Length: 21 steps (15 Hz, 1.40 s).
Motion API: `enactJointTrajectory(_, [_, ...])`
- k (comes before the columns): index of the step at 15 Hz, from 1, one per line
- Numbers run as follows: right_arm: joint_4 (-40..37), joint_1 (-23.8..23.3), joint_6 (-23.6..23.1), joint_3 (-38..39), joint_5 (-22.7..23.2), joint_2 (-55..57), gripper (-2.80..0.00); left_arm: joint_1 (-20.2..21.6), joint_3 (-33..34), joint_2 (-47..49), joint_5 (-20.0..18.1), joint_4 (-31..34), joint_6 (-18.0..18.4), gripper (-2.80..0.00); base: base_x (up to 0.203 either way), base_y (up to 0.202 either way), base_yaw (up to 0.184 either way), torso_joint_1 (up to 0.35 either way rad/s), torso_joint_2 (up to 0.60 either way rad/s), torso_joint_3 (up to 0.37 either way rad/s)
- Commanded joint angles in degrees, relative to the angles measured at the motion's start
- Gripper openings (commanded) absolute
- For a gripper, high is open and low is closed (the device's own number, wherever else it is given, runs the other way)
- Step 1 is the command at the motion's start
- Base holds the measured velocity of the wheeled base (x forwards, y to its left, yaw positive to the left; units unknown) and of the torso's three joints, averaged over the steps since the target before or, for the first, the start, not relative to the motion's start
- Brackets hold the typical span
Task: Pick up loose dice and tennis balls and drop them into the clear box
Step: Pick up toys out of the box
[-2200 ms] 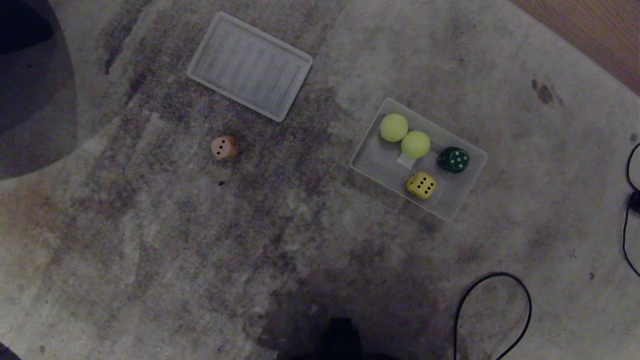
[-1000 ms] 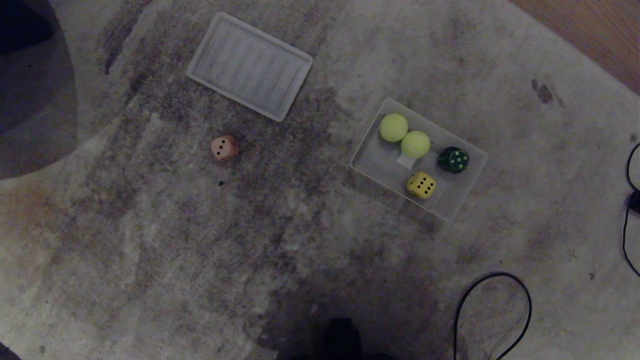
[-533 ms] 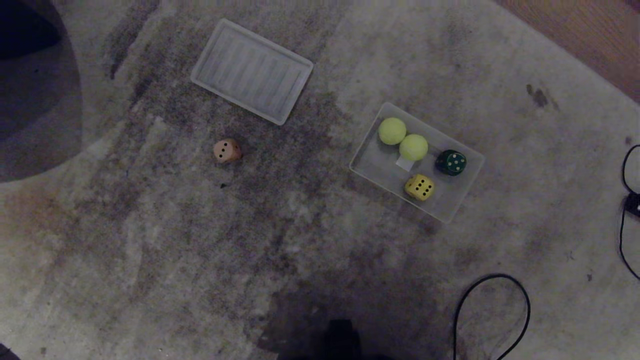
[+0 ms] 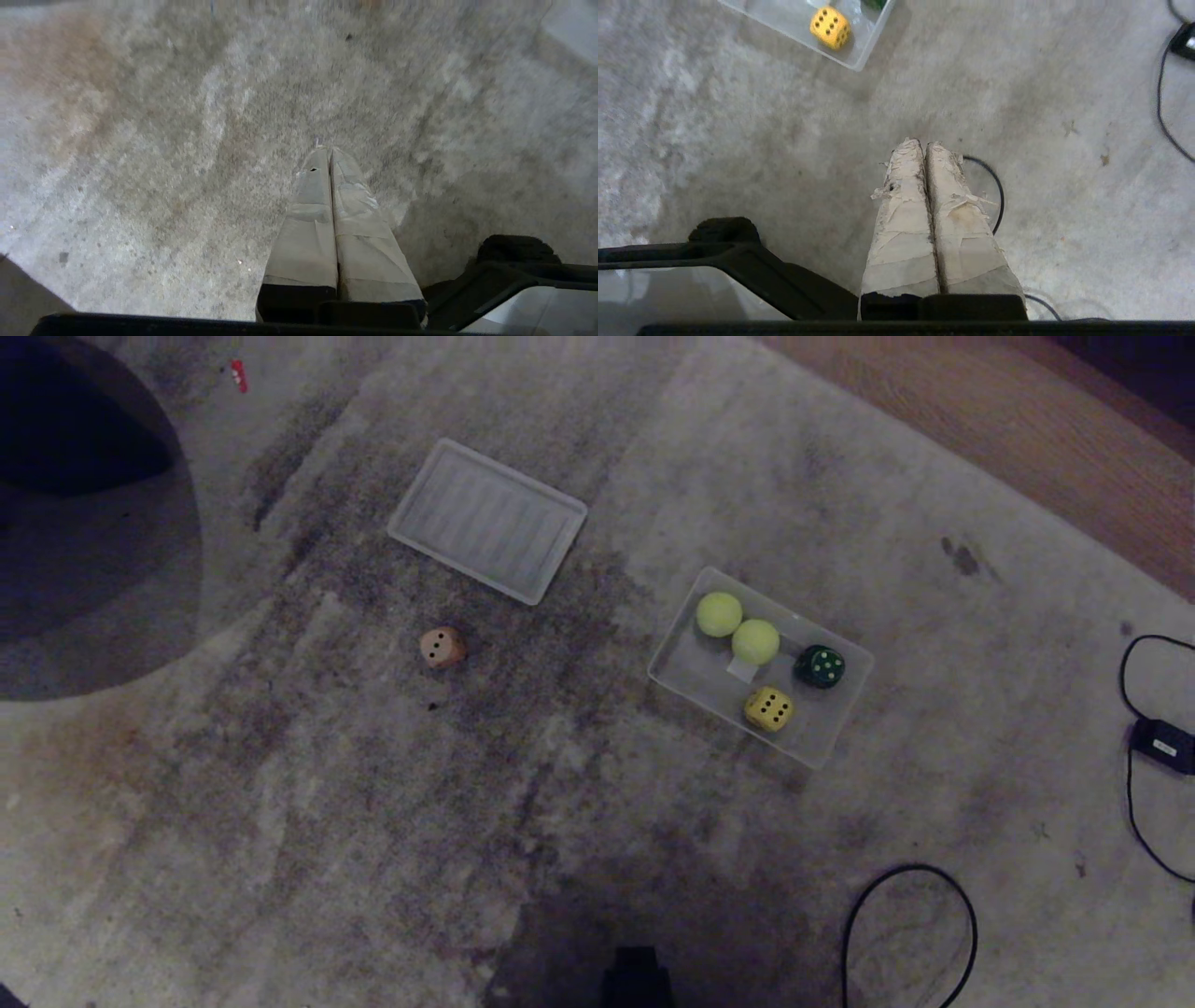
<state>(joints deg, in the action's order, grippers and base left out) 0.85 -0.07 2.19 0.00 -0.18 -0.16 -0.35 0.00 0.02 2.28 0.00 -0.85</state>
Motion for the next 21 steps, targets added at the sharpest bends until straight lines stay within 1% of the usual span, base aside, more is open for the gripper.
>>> enactJointTrajectory(1, [0.03,0.07,0.05,0.26,0.00,0.16,-2.80,0.00,0.09,-0.02,0.01,0.00,-0.03,-2.80,0.000,0.000,0.000,0.002,0.00,0.193])
enactJointTrajectory(21, [0.03,0.07,0.00,0.26,0.00,0.16,-2.80,0.00,0.09,-0.02,0.01,0.00,-0.03,-2.80,0.000,0.000,0.000,0.003,0.00,0.202])
